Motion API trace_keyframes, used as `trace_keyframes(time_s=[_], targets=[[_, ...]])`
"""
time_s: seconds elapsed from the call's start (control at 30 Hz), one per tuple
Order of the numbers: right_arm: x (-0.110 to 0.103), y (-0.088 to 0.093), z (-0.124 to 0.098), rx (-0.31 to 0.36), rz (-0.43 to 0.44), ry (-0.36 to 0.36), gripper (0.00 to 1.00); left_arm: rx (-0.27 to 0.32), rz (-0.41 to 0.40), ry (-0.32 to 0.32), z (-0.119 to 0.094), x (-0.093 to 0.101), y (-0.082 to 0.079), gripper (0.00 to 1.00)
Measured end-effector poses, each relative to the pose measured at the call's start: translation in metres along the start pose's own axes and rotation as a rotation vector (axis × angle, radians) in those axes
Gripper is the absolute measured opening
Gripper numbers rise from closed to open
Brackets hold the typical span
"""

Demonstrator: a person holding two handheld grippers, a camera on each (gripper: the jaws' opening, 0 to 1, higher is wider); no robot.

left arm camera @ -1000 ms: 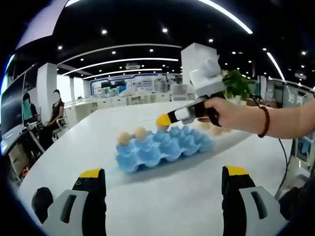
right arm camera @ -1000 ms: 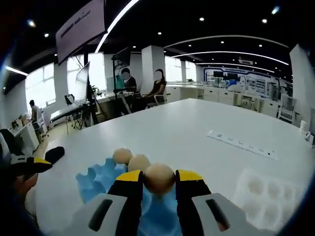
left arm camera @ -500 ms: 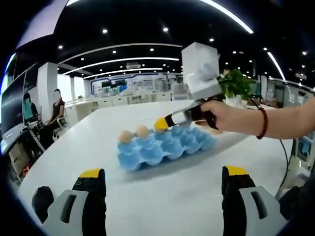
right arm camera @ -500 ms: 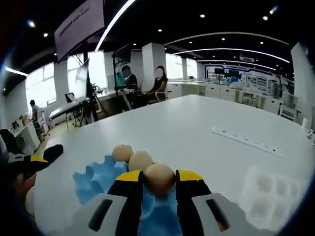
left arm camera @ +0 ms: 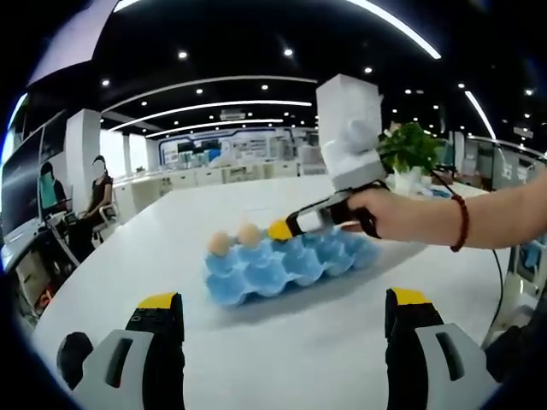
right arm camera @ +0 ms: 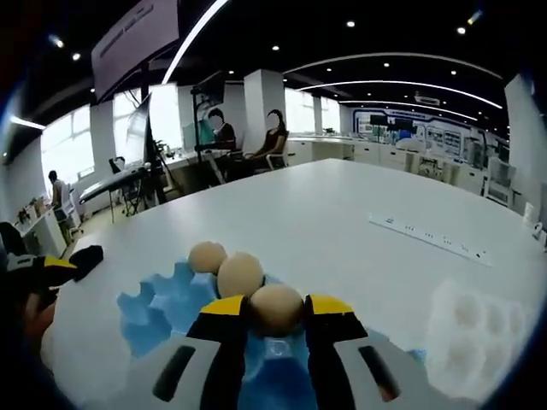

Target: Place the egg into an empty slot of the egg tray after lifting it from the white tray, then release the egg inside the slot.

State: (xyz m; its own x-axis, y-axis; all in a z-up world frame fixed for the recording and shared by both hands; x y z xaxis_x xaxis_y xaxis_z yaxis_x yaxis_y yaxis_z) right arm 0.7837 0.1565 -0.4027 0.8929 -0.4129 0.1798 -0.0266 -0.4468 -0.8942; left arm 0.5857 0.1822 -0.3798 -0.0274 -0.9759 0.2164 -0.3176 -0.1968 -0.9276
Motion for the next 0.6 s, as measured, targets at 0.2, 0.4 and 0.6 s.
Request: trace_keyframes(time_s=[0.2, 0.4, 0.6], targets=[[0.005, -0.003, -0.016, 0.013, -0.077, 0.021, 0.36, 0.004, 0.000, 0.022, 0.010, 0.008, -0.008, 1.00], [0.013, -0.014, -0.038, 0.070, -0.070, 0.013, 0.36, 0.032, 0.028, 0.019, 0.016, 0.012, -0.017, 1.00], [0.029, -0.009, -0.057, 0.066, -0.075, 0.029, 0.36, 0.031, 0.011, 0.017, 0.018, 0.014, -0.014, 1.00]])
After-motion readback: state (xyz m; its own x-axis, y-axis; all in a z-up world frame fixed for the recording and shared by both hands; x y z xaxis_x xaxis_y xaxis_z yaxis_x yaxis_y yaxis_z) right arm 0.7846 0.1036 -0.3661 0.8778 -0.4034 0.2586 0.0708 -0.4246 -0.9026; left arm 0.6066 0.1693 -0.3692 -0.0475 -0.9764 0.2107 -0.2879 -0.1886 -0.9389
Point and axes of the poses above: the point that each gripper's makers call its tool centre point, and the gripper's own axes: z roughly forward along the fingers, x roughly to its right, y roughly out of its underside, the point moved 3 cm from there along -z, roughly backward along the fingers, and after that the axes turned 14 degrees about -z, right-handed, at the moved point
